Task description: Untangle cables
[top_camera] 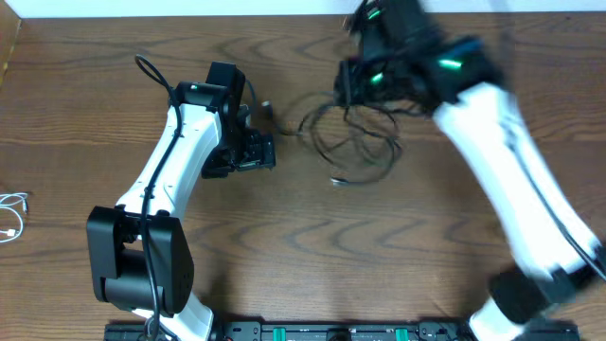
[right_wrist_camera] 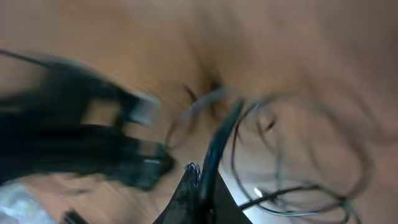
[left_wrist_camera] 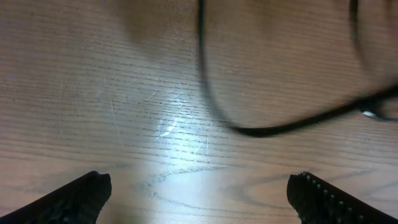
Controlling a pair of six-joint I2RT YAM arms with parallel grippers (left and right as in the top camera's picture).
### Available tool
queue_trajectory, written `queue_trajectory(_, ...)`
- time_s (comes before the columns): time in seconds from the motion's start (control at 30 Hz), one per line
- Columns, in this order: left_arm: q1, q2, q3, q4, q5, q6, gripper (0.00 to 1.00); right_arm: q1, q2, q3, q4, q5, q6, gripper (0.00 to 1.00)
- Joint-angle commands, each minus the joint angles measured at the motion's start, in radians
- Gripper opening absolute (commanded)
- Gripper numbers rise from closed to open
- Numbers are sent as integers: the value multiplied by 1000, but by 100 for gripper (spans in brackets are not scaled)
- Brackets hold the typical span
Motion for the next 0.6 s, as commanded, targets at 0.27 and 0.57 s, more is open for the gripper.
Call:
queue_trajectory(0.27, 1, 8, -3, -6, -14, 10, 96, 0, -285, 73, 10, 412, -20, 1)
queue_trajectory(0.57, 1, 8, -3, -6, -14, 10, 96, 0, -229, 54, 3, 566, 163, 1)
